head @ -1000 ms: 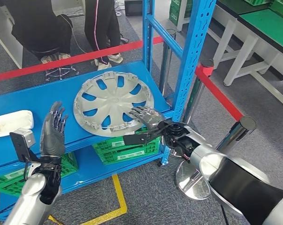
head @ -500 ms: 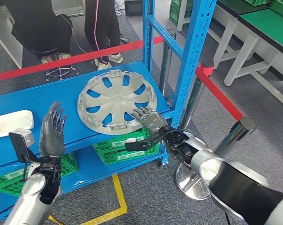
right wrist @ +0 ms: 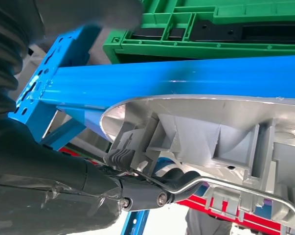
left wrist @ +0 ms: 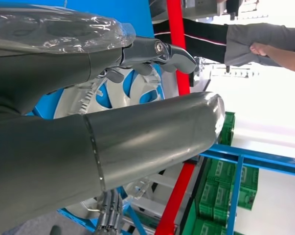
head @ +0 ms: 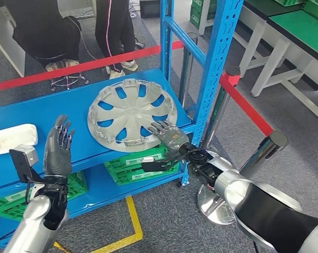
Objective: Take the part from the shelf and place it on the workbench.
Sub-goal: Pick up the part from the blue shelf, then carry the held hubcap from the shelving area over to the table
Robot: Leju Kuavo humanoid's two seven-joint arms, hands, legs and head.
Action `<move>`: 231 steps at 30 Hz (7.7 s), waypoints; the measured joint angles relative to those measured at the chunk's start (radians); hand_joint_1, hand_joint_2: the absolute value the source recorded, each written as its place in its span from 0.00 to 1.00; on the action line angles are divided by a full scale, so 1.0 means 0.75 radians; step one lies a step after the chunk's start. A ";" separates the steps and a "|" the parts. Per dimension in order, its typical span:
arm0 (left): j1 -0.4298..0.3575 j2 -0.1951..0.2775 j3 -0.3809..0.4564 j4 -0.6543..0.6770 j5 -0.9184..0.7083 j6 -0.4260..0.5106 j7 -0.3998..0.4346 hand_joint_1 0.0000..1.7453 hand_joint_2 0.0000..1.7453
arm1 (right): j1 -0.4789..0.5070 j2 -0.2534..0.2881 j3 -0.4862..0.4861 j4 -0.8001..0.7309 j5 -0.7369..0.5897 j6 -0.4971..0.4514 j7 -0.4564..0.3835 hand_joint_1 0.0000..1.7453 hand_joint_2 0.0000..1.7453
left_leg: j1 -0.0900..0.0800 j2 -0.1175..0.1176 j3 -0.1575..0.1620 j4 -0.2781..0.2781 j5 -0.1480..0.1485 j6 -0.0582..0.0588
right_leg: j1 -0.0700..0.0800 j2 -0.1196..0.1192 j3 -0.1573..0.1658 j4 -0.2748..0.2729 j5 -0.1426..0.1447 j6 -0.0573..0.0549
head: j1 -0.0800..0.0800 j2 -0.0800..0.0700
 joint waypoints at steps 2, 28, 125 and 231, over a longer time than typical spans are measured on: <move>0.000 0.002 0.000 0.000 0.000 -0.002 0.000 0.00 0.00 | -0.002 0.000 -0.005 0.000 -0.001 0.003 -0.003 1.00 1.00 | 0.000 0.000 0.000 0.000 0.000 0.000 | 0.000 0.000 0.000 0.000 0.000 0.000 | 0.000 0.000; 0.001 0.009 0.000 0.000 0.014 0.002 0.000 0.00 0.00 | -0.015 0.002 -0.090 -0.004 -0.053 0.044 -0.045 1.00 1.00 | 0.000 0.000 0.002 0.000 0.000 0.000 | 0.000 0.000 0.002 0.000 0.000 0.000 | 0.000 0.000; 0.114 -0.020 0.053 -0.091 -0.243 0.000 -0.052 0.00 1.00 | 0.192 -0.031 -0.572 -1.688 -2.034 0.710 0.217 1.00 1.00 | 0.001 0.002 -0.015 0.000 0.000 -0.001 | 0.000 0.002 -0.016 0.002 0.000 0.000 | 0.001 0.000; 0.086 -0.050 0.076 -0.118 -0.253 0.042 -0.086 0.00 1.00 | 0.329 -0.079 -0.580 -1.739 -2.012 0.670 0.185 1.00 1.00 | 0.013 -0.017 -0.145 0.028 0.099 0.019 | -0.011 -0.023 -0.130 0.391 -0.259 0.028 | 0.024 0.000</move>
